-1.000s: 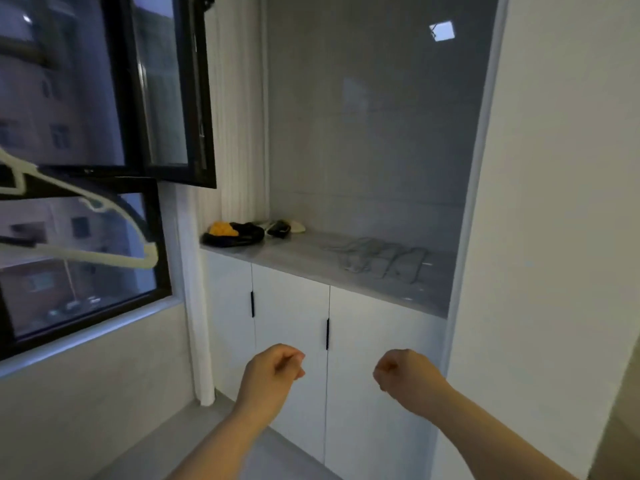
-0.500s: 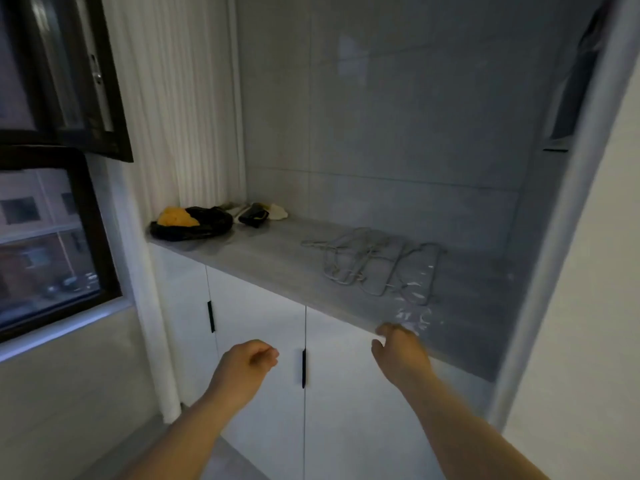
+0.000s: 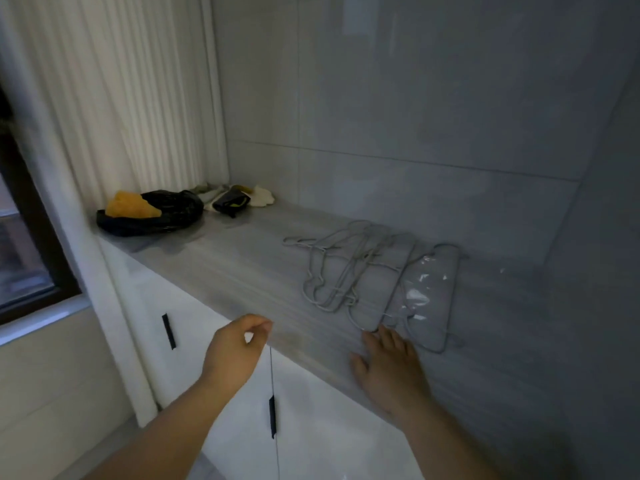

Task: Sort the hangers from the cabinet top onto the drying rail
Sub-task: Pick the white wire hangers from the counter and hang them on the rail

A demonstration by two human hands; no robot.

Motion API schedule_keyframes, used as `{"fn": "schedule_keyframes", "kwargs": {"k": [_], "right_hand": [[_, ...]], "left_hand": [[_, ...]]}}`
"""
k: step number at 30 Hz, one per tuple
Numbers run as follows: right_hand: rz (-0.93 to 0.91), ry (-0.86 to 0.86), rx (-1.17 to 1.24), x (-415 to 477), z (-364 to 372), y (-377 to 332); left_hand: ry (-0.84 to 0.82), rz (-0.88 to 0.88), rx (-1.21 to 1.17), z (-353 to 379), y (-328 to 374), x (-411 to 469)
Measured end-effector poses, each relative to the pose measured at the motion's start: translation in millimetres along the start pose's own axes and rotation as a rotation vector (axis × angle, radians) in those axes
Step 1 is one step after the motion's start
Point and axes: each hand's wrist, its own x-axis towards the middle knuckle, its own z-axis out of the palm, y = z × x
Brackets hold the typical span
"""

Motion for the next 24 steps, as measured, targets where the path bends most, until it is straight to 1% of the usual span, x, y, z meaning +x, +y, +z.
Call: {"fn": "schedule_keyframes", "kwargs": {"k": [3, 6, 9, 11, 13, 16, 18, 19, 22, 24], "right_hand": [[0.010, 0.050, 0.003, 0.5, 2.6, 1.0], [0.001, 0.059, -0.004, 0.8, 3.2, 2.6], [-0.012, 0.037, 0.003, 0.8, 2.9, 3.1], [-0.012, 0.135, -0.063, 0.8, 1.3, 0.5], [0.025, 0.157, -0.064, -0.5, -6.4, -3.2], [-0.021, 0.020, -0.013, 4.0, 6.4, 4.1], [0.000, 0.040, 0.016, 3.7, 5.7, 5.0], [0.011, 0.057, -0.019, 2.3, 2.9, 2.4], [0.036, 0.114, -0.047, -0.7, -7.7, -2.8], [-0.012, 0.053, -0.004, 2.5, 2.1, 1.8]], "left_hand": [[-0.041, -0.003, 0.031, 34.3, 7.1, 37.7], [-0.135, -0.035, 0.124, 67.2, 7.7, 71.0], [-0.169, -0.135, 0.160, 92.4, 6.0, 96.7], [-0.166, -0.219, 0.138, 101.9, 5.2, 110.7], [-0.155, -0.275, 0.125, 106.2, 3.5, 123.0], [-0.169, -0.312, 0.214, 106.9, 5.2, 130.2], [-0.185, -0.320, 0.256, 109.5, 8.6, 132.1], [-0.196, -0.318, 0.269, 109.0, 12.3, 132.2], [-0.210, -0.367, 0.204, 102.6, 23.8, 129.9], [-0.233, -0.447, 0.102, 93.8, 33.2, 127.9]]}}
